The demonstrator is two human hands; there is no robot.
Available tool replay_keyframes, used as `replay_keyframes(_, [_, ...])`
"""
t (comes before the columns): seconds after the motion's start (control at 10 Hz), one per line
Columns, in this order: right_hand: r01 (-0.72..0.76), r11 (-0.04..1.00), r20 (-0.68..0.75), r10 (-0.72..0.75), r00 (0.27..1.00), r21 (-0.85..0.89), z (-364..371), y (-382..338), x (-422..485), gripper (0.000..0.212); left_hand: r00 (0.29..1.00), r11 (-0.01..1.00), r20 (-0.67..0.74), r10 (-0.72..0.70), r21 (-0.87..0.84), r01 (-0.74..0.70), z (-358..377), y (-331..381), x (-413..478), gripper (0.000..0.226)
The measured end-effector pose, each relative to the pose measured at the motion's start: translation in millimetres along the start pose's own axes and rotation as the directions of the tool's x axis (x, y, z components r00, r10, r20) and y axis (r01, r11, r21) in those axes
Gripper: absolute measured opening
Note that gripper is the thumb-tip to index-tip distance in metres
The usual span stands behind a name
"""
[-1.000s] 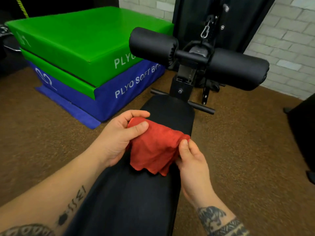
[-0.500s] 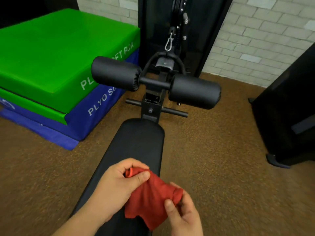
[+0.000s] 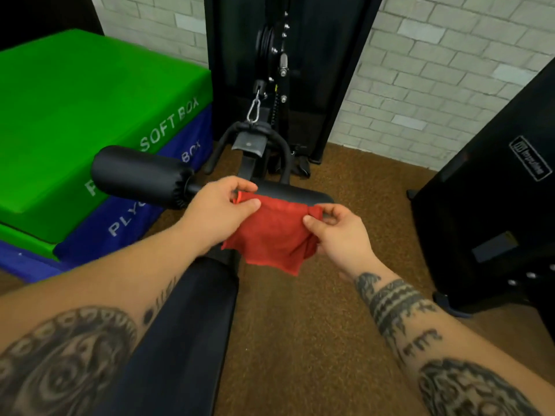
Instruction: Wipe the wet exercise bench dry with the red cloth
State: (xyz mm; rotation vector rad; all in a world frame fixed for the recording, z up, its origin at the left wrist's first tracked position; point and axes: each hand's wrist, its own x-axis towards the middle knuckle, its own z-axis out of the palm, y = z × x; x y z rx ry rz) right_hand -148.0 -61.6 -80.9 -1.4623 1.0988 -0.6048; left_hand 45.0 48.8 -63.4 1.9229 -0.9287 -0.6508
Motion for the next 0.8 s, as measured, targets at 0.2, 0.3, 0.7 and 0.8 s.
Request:
replay_keyframes(0.2, [0.092, 0.888, -0.152, -0.178, 0.972, -0.45, -9.1, -17.1, 53.0, 0.051, 0.98, 0.977, -0.197, 0.035, 0.215, 0.008, 32.0, 21.7, 62.8, 0.028])
replay_keyframes(0.3, [0.236, 0.665, -0.075, -0.404, 0.912, -0.709, -7.8, -16.9, 49.6, 0.061, 0.969, 0.959, -0.234, 0.075, 0.283, -0.006, 50.4, 24.9, 67.7, 0.043])
replay_keyframes(0.7, [0.354, 0.316, 0.343, -0.092, 0.935, -0.88, -3.6, -17.8, 47.9, 0.071, 0.954, 0.574, 0.298, -0.041, 0.788, -0.222, 53.8, 47.5, 34.5, 0.055])
replay_keyframes(0.8, [0.354, 0.315, 0.337, -0.106, 0.935, -0.881, -15.3, -22.1, 18.4, 0.074, 0.945, 0.608, 0.322, -0.065, 0.763, -0.218, 32.0, 57.1, 19.7, 0.055])
